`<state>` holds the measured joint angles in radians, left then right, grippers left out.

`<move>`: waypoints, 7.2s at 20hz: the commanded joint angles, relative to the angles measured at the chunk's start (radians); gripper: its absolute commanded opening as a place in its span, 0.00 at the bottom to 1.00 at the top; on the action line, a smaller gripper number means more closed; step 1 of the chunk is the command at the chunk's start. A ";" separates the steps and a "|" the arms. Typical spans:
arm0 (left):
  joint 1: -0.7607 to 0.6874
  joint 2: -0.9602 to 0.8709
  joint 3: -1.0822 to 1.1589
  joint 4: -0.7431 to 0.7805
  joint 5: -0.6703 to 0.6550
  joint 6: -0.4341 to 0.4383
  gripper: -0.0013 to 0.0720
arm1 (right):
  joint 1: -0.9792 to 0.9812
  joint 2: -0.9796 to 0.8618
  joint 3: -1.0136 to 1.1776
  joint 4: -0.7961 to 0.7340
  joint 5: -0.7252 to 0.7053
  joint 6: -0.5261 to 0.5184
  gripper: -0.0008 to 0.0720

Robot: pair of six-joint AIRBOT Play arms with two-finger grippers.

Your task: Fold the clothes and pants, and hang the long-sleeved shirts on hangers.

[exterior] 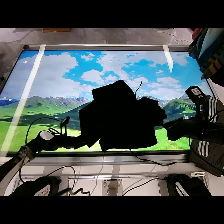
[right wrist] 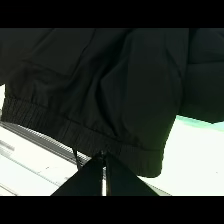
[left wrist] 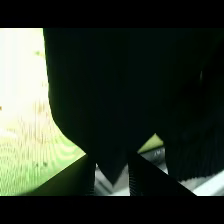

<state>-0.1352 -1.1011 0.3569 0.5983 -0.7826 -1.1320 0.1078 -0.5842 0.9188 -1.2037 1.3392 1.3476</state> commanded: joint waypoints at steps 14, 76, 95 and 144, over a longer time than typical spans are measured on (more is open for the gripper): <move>0.000 0.014 0.012 -0.032 0.053 0.041 0.03 | 0.054 -0.053 -0.531 0.711 -0.389 -0.029 0.56; 0.156 0.201 0.156 0.150 0.150 0.040 0.03 | 0.594 -0.824 -0.111 0.653 -0.581 0.436 0.86; 0.156 0.201 0.156 0.150 0.151 0.040 0.03 | 0.603 -0.960 -0.092 0.777 -0.899 0.683 0.14; 0.557 0.626 0.156 0.359 0.272 0.040 0.03 | -0.124 -0.592 -0.233 0.596 -0.443 0.079 0.73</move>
<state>0.4202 -0.4740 0.5129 0.9565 -0.4984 -1.0916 -0.0189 -1.0908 0.7059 -0.7906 0.9470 1.4933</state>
